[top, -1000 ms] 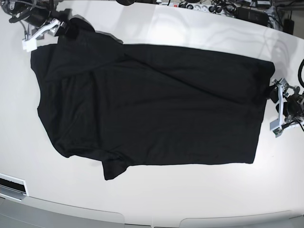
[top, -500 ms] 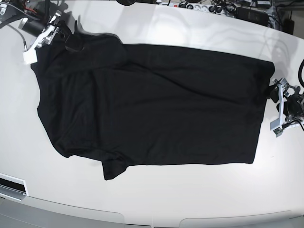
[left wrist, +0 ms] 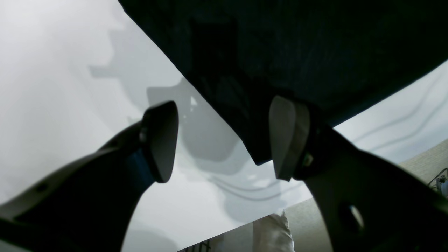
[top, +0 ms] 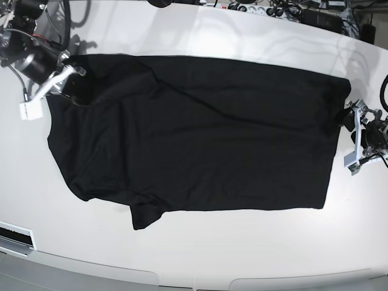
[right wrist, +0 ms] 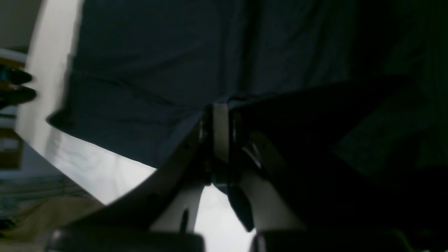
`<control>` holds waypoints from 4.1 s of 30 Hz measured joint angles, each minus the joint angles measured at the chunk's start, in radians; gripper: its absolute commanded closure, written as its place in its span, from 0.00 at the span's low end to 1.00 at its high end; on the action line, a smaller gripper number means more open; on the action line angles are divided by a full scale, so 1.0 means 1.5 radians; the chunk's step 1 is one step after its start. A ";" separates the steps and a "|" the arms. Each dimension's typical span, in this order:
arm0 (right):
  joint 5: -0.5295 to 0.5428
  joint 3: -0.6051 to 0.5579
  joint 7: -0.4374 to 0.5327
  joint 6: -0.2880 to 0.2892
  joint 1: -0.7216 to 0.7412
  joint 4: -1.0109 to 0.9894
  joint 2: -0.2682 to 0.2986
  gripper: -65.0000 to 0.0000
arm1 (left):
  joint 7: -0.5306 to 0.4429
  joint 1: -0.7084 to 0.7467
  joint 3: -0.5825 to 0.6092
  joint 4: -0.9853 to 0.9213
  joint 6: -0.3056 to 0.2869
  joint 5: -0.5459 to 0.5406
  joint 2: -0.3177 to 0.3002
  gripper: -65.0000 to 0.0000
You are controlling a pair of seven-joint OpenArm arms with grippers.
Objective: Layout the t-shirt on the table in an organized manner, then fold the t-shirt properly
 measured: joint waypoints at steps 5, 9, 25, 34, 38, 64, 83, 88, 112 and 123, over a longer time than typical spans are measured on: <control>-0.088 -0.074 0.036 0.000 0.033 -0.001 0.000 1.00 | 0.000 0.000 0.000 0.000 0.000 -0.005 0.000 0.37; -0.200 -0.119 0.087 0.000 0.042 -0.001 0.000 1.00 | 0.002 0.000 0.000 0.000 0.000 -0.005 0.000 0.37; -0.367 -0.144 0.183 -0.177 0.058 -0.004 -0.012 0.79 | 0.010 0.000 0.000 0.000 -0.003 -0.005 0.000 0.37; -0.430 -0.129 0.125 -0.274 0.149 -0.001 0.002 0.33 | 0.009 -0.004 0.000 0.000 -0.003 0.040 -0.017 0.37; -0.430 -0.103 0.102 -0.269 0.171 0.025 0.002 0.35 | 0.012 -0.002 0.000 0.000 -0.015 0.013 -0.020 0.52; -0.367 -0.210 0.132 -0.084 -0.019 0.017 0.123 1.00 | 0.037 0.091 0.000 0.000 -0.057 -0.097 0.092 1.00; -0.472 -0.287 0.180 -0.130 0.090 -0.218 0.123 1.00 | -0.043 0.168 -0.008 0.006 -0.004 0.098 0.139 1.00; -0.452 -0.285 0.178 -0.148 0.046 -0.198 0.124 1.00 | -0.053 0.190 -0.012 0.006 -0.054 0.113 0.138 1.00; -0.460 -0.284 0.119 -0.181 -0.141 -0.056 0.130 1.00 | -0.007 0.377 -0.005 0.134 -0.038 0.093 0.034 1.00; -0.454 -0.284 0.118 -0.205 -0.169 -0.049 0.129 1.00 | -0.023 0.379 -0.002 0.133 -0.030 0.131 0.037 1.00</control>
